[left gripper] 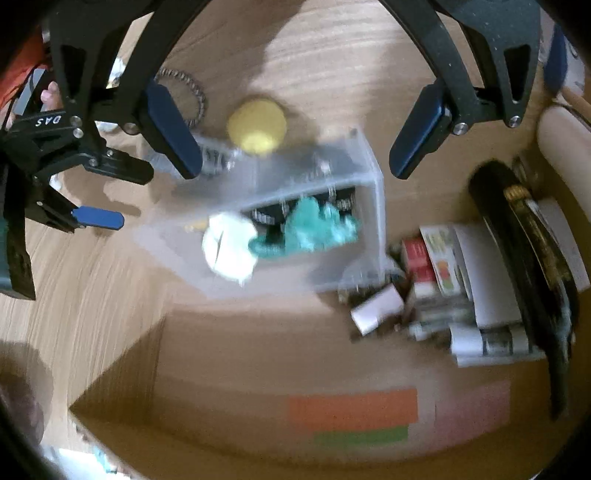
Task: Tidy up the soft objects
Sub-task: 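Grasp the yellow ball with left tool while right tool grasps bagged silver scrubber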
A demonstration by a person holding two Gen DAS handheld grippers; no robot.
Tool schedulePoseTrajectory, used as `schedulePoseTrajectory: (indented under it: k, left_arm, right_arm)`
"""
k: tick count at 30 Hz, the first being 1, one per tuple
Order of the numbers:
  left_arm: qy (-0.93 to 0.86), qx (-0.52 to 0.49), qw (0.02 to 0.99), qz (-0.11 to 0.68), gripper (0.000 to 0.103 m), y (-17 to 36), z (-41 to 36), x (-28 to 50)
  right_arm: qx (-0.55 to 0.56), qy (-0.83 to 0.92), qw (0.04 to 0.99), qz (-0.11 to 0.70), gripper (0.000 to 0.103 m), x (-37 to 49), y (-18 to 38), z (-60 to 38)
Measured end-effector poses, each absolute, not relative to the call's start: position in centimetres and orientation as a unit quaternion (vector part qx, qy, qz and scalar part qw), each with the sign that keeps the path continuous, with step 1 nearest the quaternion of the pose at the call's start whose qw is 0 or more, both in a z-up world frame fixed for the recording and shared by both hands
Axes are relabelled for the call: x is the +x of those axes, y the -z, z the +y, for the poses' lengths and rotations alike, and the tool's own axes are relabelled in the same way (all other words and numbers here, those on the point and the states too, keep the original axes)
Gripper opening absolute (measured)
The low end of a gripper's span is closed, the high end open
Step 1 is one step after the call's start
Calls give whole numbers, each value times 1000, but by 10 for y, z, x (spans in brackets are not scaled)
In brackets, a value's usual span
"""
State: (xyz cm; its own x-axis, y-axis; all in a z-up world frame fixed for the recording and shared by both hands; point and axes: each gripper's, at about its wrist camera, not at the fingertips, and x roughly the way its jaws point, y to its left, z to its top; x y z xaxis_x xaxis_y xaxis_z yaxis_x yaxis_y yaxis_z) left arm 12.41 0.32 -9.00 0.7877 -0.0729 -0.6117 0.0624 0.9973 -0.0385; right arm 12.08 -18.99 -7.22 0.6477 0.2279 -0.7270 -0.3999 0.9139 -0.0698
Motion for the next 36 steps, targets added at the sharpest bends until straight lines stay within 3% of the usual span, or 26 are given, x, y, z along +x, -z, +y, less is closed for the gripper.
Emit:
schedulePoseTrajectory:
  k: [8,12,14,16,19,24,28,36]
  left_arm:
    - [45,-6,922,385,103,127,-4,142]
    - [57,-13,917,394,101,135,-7,147]
    - [67,-13,914,400,89,137,-10,150]
    - [77,-10,909,409,82,140,-12,153]
    - [86,-8,907,413,74,144,-15,153]
    - [104,-7,898,427,46,147,-21,152]
    - [107,-3,902,419,45,144,-22,145]
    - [99,-2,920,378,45,116,-18,127]
  right_arm:
    - [-131,-180,867,446,87,133,109,-184]
    - [-133,-188,853,468,73,140,119,-179]
    - [-128,-195,847,478,67,143,122,-179]
    - [-122,-201,843,483,54,144,123,-179]
    - [-120,-205,843,483,44,143,126,-179]
    - [-124,-208,847,474,26,136,123,-177]
    - [-114,-207,856,460,18,132,115,-182]
    - [-117,-203,876,422,16,115,89,-188]
